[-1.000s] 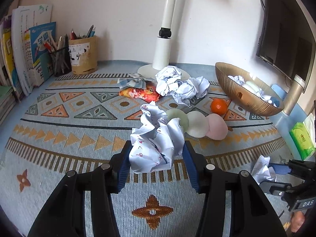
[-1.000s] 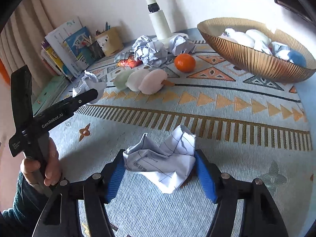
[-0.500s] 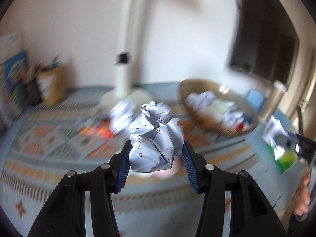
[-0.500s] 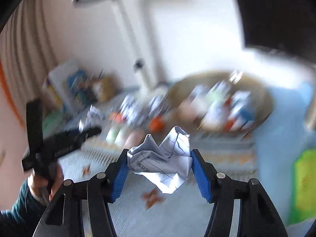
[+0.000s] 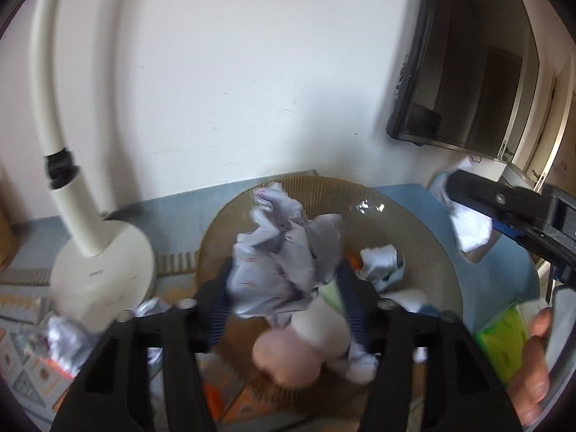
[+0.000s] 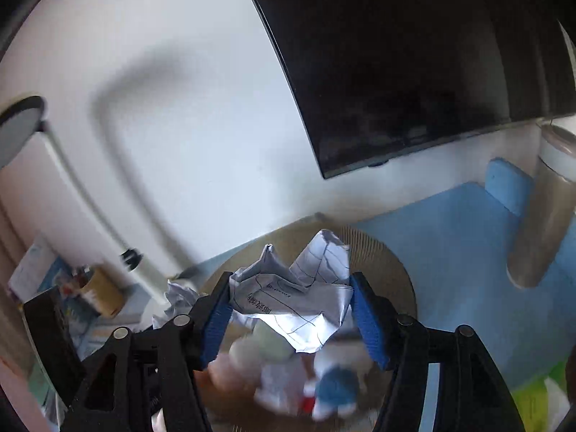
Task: Organize objects
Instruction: 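Move both open grippers back over the rug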
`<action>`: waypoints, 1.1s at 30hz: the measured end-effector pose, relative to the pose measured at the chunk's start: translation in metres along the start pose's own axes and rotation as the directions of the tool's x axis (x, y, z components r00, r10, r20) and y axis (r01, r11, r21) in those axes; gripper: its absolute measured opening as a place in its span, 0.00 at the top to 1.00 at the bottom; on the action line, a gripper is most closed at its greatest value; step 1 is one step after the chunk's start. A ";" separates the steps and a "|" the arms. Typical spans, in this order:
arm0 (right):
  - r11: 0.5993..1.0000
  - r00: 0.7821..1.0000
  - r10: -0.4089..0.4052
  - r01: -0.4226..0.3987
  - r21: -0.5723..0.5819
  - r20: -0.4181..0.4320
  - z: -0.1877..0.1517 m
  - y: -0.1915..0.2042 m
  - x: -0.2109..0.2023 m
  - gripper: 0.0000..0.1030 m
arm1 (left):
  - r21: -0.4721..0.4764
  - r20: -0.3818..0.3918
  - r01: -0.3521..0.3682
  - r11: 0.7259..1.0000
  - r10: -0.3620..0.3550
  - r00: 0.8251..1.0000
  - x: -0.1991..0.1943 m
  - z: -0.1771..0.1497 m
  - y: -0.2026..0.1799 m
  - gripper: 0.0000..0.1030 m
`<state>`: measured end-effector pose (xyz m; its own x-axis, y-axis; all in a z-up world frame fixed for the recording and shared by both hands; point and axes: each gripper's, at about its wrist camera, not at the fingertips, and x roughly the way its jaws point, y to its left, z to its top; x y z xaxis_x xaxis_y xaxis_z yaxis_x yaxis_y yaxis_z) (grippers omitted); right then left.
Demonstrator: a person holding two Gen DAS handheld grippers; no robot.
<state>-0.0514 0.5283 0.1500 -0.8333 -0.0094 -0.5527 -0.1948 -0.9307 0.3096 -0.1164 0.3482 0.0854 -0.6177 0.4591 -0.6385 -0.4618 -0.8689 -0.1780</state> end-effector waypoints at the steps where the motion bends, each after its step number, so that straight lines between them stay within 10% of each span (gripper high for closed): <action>1: 1.000 1.000 -0.009 0.009 -0.001 -0.014 0.006 0.002 0.009 0.29 | 0.001 -0.007 0.001 1.000 -0.001 1.000 0.002 0.002 0.000 0.18; 10: 0.999 0.999 0.035 -0.036 -0.036 -0.033 -0.016 0.005 -0.019 0.28 | -0.063 0.093 -0.027 0.998 0.032 0.995 -0.076 -0.016 0.038 0.16; 19: 0.972 0.970 0.202 -0.216 -0.096 -0.139 -0.117 0.053 -0.070 0.17 | -0.191 0.122 -0.281 0.941 0.306 0.944 -0.190 -0.103 0.109 0.10; 25: 0.957 0.959 0.187 -0.227 -0.181 -0.211 -0.181 0.086 -0.051 0.17 | -0.256 0.017 -0.514 0.819 0.536 0.844 -0.206 -0.180 0.175 0.02; 33: 0.953 0.958 0.168 -0.219 -0.211 -0.233 -0.213 0.092 -0.019 0.17 | -0.252 -0.050 -0.510 0.822 0.516 0.855 -0.183 -0.203 0.193 0.02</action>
<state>0.0563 0.3645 0.0240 -0.7107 -0.2507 -0.6573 0.1054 -0.9618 0.2528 0.0371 0.0585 0.0158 -0.7347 -0.0647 -0.6752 0.0961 -0.9953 -0.0091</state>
